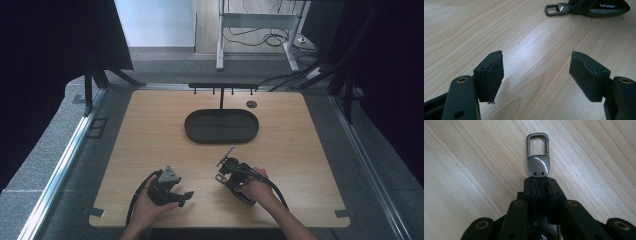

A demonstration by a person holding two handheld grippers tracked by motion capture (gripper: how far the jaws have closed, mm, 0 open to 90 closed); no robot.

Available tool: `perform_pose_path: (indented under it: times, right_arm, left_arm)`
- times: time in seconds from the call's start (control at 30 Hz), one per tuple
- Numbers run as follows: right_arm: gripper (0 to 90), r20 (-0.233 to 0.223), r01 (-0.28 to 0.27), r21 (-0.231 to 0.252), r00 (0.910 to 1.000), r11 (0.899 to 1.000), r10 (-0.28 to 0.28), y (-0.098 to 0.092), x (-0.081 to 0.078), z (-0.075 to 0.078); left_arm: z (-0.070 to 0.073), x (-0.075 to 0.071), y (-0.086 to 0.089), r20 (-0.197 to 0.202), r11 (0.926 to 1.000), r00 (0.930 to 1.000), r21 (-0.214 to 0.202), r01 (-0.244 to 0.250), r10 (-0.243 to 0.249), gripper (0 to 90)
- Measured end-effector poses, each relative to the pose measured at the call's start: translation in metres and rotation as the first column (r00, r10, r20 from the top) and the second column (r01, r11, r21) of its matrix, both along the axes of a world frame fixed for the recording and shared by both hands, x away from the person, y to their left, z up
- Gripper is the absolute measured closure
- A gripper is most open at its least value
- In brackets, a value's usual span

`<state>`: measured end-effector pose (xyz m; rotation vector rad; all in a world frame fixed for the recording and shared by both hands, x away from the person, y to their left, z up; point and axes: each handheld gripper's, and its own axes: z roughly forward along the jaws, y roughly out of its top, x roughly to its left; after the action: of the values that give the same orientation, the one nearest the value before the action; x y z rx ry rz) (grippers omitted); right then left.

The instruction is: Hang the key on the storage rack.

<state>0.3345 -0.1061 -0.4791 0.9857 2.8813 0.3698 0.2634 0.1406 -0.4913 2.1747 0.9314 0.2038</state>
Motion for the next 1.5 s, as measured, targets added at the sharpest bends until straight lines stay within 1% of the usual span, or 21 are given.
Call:
perform_pose_path:
  times: [0.1, 0.37, 0.4, 0.43, 0.5, 0.67, 0.73, 0.83, 0.87, 0.9, 0.97, 1.0, 1.07, 1.2, 1.27, 1.5]
  right_arm:
    - [80.3, -0.003, -0.005, 0.005, 1.0, 1.0, 0.005, 0.0, 0.001, 0.0]
    - [80.4, 0.011, -0.016, 0.025, 0.9998, 1.0, 0.016, -0.004, 0.0, 0.0]
    - [80.4, 0.009, -0.014, 0.027, 0.9999, 1.0, 0.014, -0.004, 0.0, 0.0]
    - [80.4, 0.012, -0.011, 0.037, 0.9999, 0.999, 0.011, -0.007, 0.001, 0.002]
    - [80.4, 0.018, -0.007, 0.039, 0.9998, 0.999, 0.006, -0.008, 0.001, 0.002]
    - [80.5, 0.031, 0.001, 0.063, 0.9995, 0.998, -0.003, -0.015, 0.001, 0.006]
    - [80.5, 0.039, 0.005, 0.077, 0.9992, 0.997, -0.008, -0.018, 0.0, 0.008]
    - [80.5, 0.064, 0.004, 0.105, 0.9979, 0.994, -0.011, -0.023, -0.003, 0.012]
    - [80.5, 0.064, 0.004, 0.105, 0.9979, 0.994, -0.011, -0.023, -0.003, 0.012]
    - [80.5, 0.076, 0.009, 0.113, 0.997, 0.994, -0.017, -0.024, -0.004, 0.013]
    - [80.5, 0.085, 0.015, 0.133, 0.996, 0.991, -0.027, -0.027, -0.005, 0.016]
    - [80.5, 0.1, 0.018, 0.142, 0.9945, 0.99, -0.032, -0.029, -0.006, 0.018]
    - [80.5, 0.106, 0.021, 0.162, 0.9936, 0.987, -0.038, -0.034, -0.008, 0.021]
    - [80.6, 0.108, 0.028, 0.174, 0.993, 0.984, -0.047, -0.037, -0.008, 0.023]
    - [80.5, 0.101, 0.023, 0.184, 0.994, 0.983, -0.042, -0.039, -0.008, 0.024]
    - [80.5, 0.117, 0.029, 0.207, 0.9917, 0.978, -0.055, -0.044, -0.01, 0.029]
  left_arm:
    - [0.0, 0.0, 0.0, 0.0, 1.0, 1.0, 0.0, -0.001, 0.001, 28.4]
    - [0.0, 0.0, 0.001, -0.001, 1.0, 1.0, 0.0, -0.004, 0.004, 28.4]
    - [0.0, 0.0, 0.001, -0.001, 1.0, 1.0, 0.0, -0.004, 0.004, 28.4]
    - [0.0, 0.0, 0.001, 0.0, 1.0, 1.0, 0.0, -0.004, 0.004, 28.4]
    - [0.0, 0.0, 0.001, 0.0, 1.0, 1.0, -0.001, -0.004, 0.004, 28.4]
    - [0.0, 0.0, 0.001, 0.0, 1.0, 1.0, 0.0, -0.003, 0.003, 28.4]
    - [0.0, 0.0, 0.001, -0.001, 1.0, 1.0, 0.001, -0.004, 0.004, 28.4]
    - [0.0, 0.0, 0.001, -0.001, 1.0, 1.0, 0.001, -0.003, 0.003, 28.4]
    - [0.0, 0.0, 0.001, -0.001, 1.0, 1.0, 0.001, -0.003, 0.003, 28.4]
    - [0.0, 0.0, 0.001, -0.001, 1.0, 1.0, 0.001, -0.003, 0.003, 28.4]
    - [0.0, 0.0, 0.001, 0.001, 1.0, 1.0, 0.001, -0.002, 0.002, 28.4]
    - [0.0, 0.001, 0.001, 0.002, 1.0, 1.0, 0.002, -0.001, 0.001, 28.4]
    - [0.0, 0.001, 0.001, 0.002, 1.0, 1.0, 0.001, 0.0, 0.0, 28.4]
    - [-0.001, 0.001, 0.0, -0.003, 1.0, 1.0, 0.003, -0.002, 0.002, 28.4]
    - [-0.001, 0.001, 0.0, -0.003, 1.0, 1.0, 0.003, 0.0, 0.001, 28.4]
    - [-0.001, 0.001, 0.001, -0.004, 1.0, 1.0, 0.002, -0.002, 0.002, 28.4]
